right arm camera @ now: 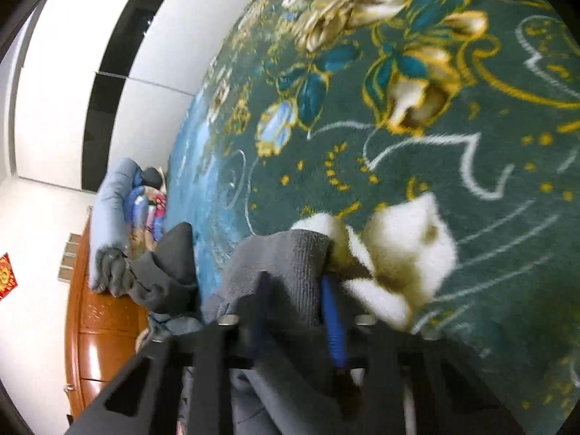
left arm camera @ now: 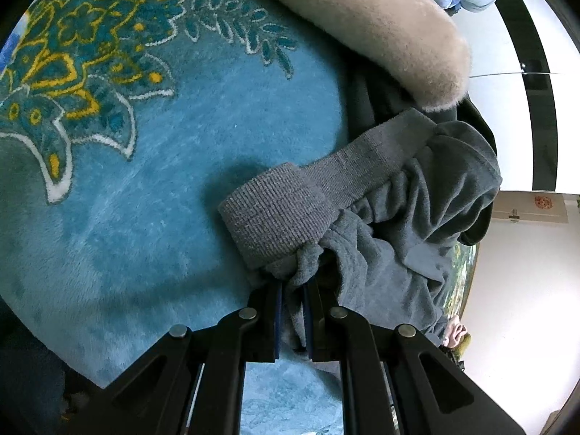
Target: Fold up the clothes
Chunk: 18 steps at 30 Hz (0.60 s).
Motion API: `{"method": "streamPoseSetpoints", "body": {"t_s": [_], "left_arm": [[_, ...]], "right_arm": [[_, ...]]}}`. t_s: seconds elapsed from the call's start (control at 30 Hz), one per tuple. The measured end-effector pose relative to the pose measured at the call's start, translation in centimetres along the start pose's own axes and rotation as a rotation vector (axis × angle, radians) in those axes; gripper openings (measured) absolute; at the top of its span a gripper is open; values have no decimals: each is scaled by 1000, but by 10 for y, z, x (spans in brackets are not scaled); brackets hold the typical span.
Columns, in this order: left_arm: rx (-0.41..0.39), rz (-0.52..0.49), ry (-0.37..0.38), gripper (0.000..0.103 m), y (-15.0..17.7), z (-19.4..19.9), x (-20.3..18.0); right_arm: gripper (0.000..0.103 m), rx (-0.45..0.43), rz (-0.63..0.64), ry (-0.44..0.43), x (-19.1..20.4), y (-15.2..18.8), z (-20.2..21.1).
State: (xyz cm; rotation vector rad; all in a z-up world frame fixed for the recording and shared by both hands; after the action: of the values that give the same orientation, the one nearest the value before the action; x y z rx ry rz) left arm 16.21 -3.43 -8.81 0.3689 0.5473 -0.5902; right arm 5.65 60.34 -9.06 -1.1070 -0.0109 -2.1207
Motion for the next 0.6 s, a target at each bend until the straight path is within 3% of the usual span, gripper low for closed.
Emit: {"method": "streamPoseSetpoints", "body": {"t_s": [0.1, 0.2, 0.33, 0.4, 0.53, 0.6], "left_arm": [[-8, -6, -8, 9, 0, 2, -3], [-14, -12, -9, 9, 0, 4, -3], [-16, -15, -8, 9, 2, 3, -1], [-8, -19, -7, 9, 4, 1, -2], [14, -35, -17, 10, 17, -11, -2], [20, -40, -22, 10, 22, -14, -1]], "right_arm": [[6, -36, 31, 3, 4, -1, 14], [6, -152, 61, -11, 5, -13, 64], [6, -366, 73, 17, -11, -30, 168], [6, -431, 52, 57, -31, -33, 208], [6, -412, -70, 173, -102, -13, 238], [6, -378, -141, 186, -135, 3, 239]]}}
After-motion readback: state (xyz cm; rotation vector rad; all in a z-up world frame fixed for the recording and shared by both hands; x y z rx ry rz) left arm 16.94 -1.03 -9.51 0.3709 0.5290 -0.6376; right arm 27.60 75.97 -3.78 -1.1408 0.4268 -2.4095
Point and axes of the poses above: each gripper's, at about its wrist camera, not at the fingertips, and z roughly against the way its jaws point, x to its left, y to its underside, the point moved 7 cm from there along -z, roughly the way its jaws point, and after that the axes turned 11 degrees about z, right-handed, at the moved point
